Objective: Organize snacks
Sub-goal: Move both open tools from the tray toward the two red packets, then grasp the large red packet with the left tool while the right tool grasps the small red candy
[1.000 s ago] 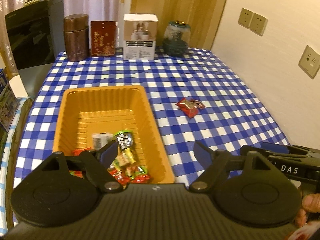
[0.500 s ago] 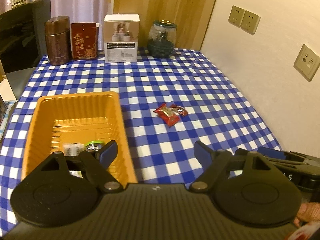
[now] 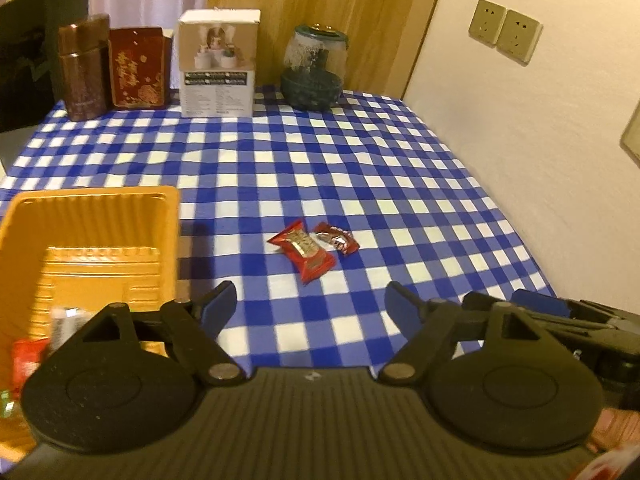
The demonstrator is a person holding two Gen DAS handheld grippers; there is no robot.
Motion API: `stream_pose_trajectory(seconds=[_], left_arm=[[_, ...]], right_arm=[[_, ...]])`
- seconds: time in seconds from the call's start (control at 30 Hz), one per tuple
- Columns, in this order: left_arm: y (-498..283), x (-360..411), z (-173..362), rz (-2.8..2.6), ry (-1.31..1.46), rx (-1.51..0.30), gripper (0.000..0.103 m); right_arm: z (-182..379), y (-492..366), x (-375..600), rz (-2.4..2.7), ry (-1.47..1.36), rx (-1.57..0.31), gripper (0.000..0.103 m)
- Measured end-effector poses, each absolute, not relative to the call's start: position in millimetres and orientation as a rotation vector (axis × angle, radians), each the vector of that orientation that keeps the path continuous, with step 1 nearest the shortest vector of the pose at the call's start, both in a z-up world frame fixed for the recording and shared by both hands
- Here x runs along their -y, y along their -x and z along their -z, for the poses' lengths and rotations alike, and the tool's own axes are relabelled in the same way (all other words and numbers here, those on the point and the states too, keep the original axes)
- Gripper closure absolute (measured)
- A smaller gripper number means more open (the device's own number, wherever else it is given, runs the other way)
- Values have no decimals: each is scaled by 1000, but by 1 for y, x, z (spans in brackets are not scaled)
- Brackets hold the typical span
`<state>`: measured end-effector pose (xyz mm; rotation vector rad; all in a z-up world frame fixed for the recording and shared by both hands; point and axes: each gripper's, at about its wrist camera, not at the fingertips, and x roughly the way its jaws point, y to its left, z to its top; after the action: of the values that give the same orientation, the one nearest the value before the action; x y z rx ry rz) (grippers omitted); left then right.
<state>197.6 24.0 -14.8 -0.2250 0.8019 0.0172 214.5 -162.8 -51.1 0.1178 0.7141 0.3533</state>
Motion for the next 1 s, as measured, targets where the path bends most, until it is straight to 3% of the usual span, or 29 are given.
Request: stream_pose_trajectory(seconds=[0.13, 0.2, 0.4, 0.77, 1.0], left_arm=[[-220, -18, 31, -32, 236, -804, 32], [-230, -16, 41, -42, 232, -807, 35], [-257, -14, 66, -100, 209, -790, 45], [-297, -7, 94, -123, 162, -792, 53], [-305, -14, 101, -122, 114, -826, 69]], right_arm=[[62, -236, 163, -383, -91, -706, 35], [68, -246, 163, -397, -86, -705, 44], [86, -276, 159, -444, -46, -707, 54], [106, -315, 150, -468, -23, -705, 54], [113, -329, 138, -514, 7, -698, 55]])
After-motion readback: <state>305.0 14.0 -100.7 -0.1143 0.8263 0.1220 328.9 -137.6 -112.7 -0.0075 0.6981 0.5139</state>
